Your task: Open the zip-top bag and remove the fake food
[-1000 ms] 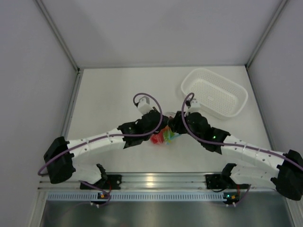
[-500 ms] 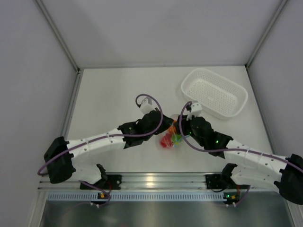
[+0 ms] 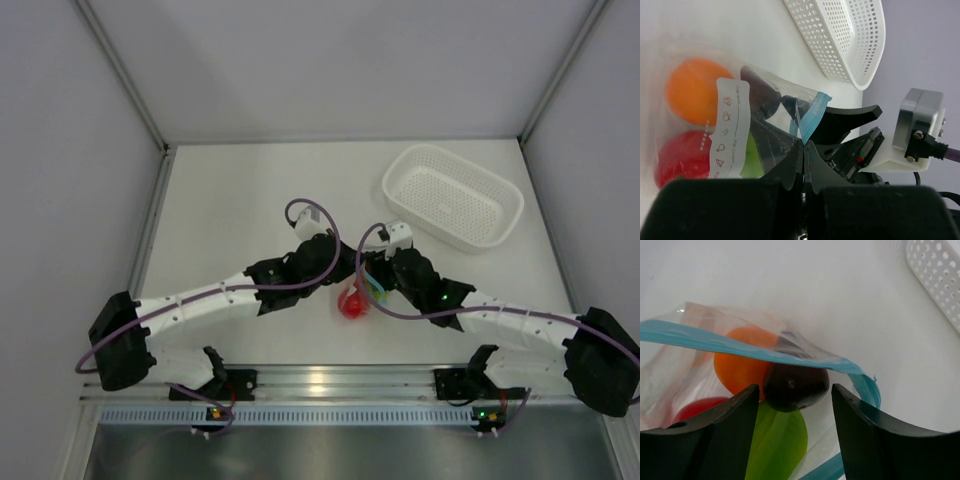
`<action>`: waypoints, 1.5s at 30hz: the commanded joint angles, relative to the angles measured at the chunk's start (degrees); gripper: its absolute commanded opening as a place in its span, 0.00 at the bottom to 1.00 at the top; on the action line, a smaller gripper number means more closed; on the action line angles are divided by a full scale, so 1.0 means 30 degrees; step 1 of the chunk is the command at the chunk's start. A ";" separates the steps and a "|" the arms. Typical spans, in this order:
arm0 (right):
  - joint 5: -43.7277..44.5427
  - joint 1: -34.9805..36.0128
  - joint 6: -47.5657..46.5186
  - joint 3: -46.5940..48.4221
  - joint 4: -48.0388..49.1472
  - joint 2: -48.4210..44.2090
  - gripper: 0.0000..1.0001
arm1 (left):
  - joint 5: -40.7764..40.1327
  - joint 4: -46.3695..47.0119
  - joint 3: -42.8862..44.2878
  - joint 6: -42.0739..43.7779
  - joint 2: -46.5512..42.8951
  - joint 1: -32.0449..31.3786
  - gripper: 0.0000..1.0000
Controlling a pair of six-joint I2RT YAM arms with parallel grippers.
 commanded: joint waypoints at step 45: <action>-0.4702 -0.1651 0.0681 0.0636 0.7408 0.5762 0.63 | 0.2528 -0.0142 -0.1035 0.5057 0.2157 0.3895 0.00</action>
